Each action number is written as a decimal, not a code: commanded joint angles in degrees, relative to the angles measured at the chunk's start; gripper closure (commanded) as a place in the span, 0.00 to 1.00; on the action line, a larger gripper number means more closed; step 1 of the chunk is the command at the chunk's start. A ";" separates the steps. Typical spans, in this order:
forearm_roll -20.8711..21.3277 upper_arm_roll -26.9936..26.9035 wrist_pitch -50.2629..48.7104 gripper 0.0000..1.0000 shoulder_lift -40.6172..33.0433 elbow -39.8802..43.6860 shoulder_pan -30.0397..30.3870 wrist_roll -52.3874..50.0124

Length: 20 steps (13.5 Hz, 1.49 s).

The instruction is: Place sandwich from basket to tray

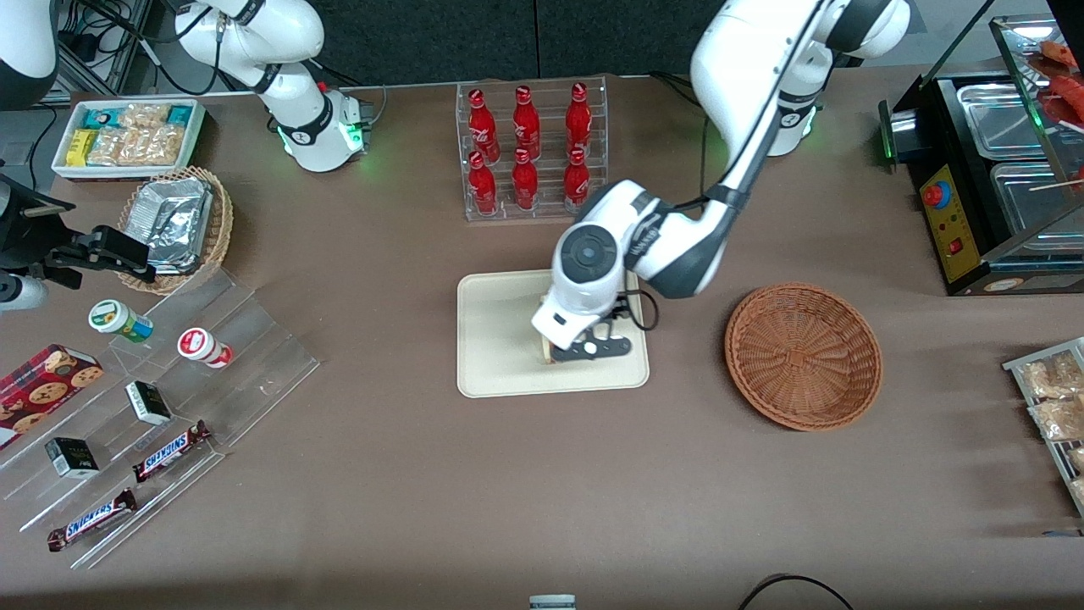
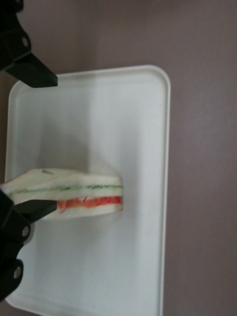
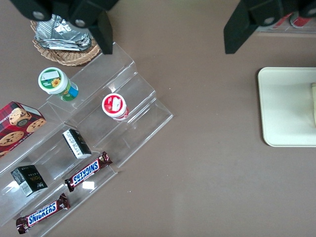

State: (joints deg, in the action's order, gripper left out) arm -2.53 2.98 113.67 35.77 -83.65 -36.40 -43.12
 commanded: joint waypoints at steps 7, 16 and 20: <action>-3.62 0.36 -0.73 0.00 -11.50 -11.52 11.69 16.03; -1.61 0.18 -16.62 0.00 -20.82 -11.97 23.12 28.44; -0.46 0.36 -20.67 0.00 -24.69 -11.71 30.33 40.37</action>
State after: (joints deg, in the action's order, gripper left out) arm -3.66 2.58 94.76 14.22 -93.80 -9.02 -8.31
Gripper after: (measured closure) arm 0.000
